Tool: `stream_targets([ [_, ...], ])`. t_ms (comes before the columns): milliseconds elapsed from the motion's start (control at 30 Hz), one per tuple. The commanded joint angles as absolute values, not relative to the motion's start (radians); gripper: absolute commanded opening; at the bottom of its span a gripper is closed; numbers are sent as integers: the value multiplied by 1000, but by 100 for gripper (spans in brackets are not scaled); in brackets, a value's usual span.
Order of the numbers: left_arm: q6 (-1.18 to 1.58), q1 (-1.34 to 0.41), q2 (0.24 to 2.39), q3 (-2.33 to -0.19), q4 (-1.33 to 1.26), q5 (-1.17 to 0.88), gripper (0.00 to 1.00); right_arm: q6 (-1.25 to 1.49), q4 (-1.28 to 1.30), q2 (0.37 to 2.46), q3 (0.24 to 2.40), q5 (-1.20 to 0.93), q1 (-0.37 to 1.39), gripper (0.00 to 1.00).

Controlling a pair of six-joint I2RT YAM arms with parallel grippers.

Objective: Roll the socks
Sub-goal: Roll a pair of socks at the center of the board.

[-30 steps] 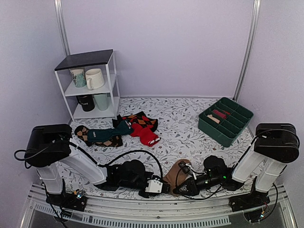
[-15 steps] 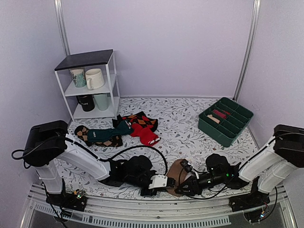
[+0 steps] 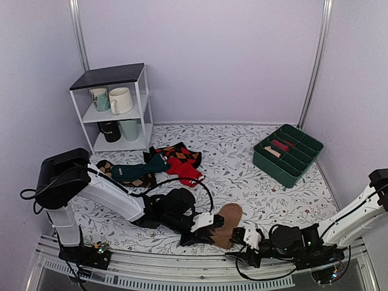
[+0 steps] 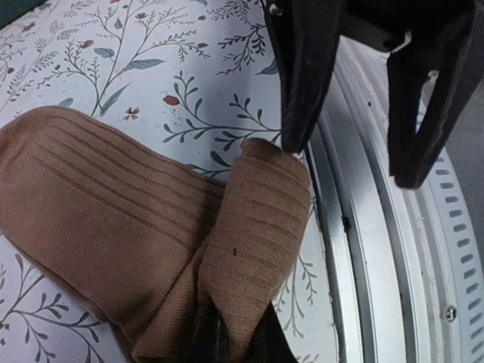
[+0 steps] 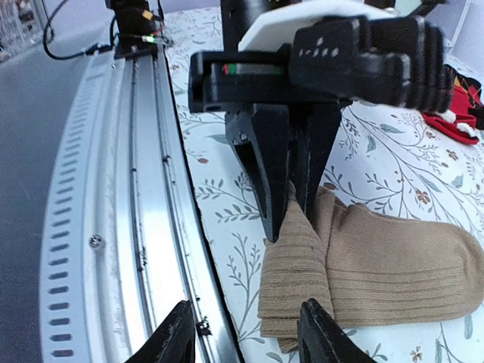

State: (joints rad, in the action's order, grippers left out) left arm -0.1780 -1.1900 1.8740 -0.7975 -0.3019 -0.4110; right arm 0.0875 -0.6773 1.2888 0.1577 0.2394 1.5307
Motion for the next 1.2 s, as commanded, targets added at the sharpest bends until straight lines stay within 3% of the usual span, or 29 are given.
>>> stream_targets([
  [0, -153, -1173, 1957, -763, -71, -426, 0, -34, -659, 1387, 218, 481, 1593, 47],
  [600, -165, -1165, 1956, -768, -77, -440, 0, 76, -603, 1566, 289, 469, 1603, 48],
  [633, -165, -1164, 1974, -769, -76, -440, 0, 79, -602, 1570, 291, 472, 1603, 45],
  [700, -165, -1165, 1994, -772, -72, -438, 0, 90, -597, 1566, 288, 473, 1603, 24],
  [733, -164, -1165, 1994, -775, -71, -437, 0, 98, -589, 1564, 286, 475, 1602, 19],
  [833, -158, -1165, 1979, -777, -92, -409, 0, 146, -562, 1562, 281, 450, 1600, 11],
  [867, -153, -1166, 1956, -769, -114, -397, 8, 175, -557, 1565, 280, 441, 1599, 9],
  [900, -148, -1167, 1918, -761, -142, -373, 27, 194, -553, 1567, 276, 430, 1597, 7],
  [1100, -247, -1211, 1650, -621, -411, -284, 33, 350, -583, 1542, 211, 339, 1550, 5],
  [1167, -314, -1237, 1567, -550, -530, -272, 41, 385, -597, 1525, 192, 278, 1516, 5],
])
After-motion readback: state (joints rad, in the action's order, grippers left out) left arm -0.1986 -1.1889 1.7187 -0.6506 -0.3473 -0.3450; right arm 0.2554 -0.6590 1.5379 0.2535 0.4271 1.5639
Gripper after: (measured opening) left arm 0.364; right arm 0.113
